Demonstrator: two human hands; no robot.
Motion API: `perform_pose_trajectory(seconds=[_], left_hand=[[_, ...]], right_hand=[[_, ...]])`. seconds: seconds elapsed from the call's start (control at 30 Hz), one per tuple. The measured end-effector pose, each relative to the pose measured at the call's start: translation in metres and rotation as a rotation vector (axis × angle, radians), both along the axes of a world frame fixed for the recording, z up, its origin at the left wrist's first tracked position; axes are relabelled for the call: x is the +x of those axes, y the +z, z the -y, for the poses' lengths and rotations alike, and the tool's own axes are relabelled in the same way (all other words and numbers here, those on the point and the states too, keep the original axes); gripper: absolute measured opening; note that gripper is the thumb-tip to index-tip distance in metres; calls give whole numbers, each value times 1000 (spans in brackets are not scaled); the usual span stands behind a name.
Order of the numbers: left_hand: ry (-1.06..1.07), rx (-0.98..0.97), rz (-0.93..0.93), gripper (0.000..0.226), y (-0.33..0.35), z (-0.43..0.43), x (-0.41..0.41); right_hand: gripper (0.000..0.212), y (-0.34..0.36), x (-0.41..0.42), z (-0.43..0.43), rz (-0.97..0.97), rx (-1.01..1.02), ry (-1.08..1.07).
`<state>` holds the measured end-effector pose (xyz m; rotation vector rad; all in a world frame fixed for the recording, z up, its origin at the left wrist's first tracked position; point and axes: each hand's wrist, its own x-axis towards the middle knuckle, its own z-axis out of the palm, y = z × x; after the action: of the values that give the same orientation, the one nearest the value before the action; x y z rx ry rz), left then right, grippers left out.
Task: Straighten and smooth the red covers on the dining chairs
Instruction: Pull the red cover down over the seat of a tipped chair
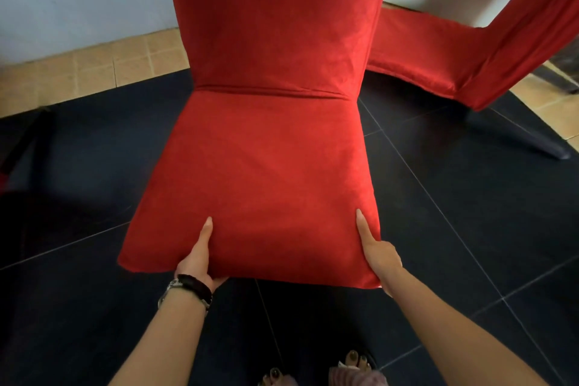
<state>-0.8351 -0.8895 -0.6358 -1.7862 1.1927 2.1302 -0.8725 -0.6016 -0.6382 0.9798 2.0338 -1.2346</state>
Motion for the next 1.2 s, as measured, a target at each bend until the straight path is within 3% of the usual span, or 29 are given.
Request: perform_pose_trajectory(seconds=[0.37,0.57,0.77,0.87,1.0,1.1,1.2], left_hand=[[-34,40,58,102,126,-6,1],[-55,62,95,103,191,-8,6],[-160,-94,232,105,254,-10,-6],[-388,-485,408,114,288,-21,-19],[-696,-996,264,122,324,-37,-28],[-1186,-1375,159,114,333,-27,-35],[-1838,-1407,25,119,339,-21,-57]], right_hand=[[124,127,5,-7,39,112,62],[92,190,9,-10,64,155,124],[94,240,-1,-8,101,161,119],[97,257,-14,-5,105,149,107],[101,288,-39,-1,91,143,103],[101,311,-60,1,66,153,107],[98,325,-75,2,56,170,131]])
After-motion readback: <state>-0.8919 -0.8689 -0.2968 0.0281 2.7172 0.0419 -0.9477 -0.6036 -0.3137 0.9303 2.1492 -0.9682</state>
